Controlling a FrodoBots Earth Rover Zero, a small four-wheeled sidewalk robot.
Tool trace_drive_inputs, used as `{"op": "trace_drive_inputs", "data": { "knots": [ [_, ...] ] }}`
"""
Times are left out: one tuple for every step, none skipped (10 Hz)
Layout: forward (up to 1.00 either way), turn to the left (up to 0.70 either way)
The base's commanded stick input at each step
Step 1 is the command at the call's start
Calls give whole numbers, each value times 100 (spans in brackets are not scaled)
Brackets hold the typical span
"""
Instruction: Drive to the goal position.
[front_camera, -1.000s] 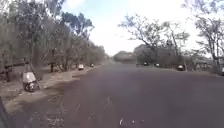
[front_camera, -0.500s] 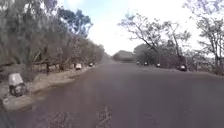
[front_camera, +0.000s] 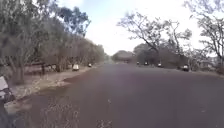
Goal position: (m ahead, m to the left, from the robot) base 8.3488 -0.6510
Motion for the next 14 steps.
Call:
{"op": "trace_drive_inputs", "data": {
  "knots": [
    [70, 0],
    [70, 0],
    [70, 0],
    [70, 0],
    [70, 0],
    [70, 0],
    [70, 0],
    [70, 0],
    [70, 0],
    [70, 0],
    [70, 0],
    [70, 0],
    [70, 0],
    [70, 0]
  ]
}}
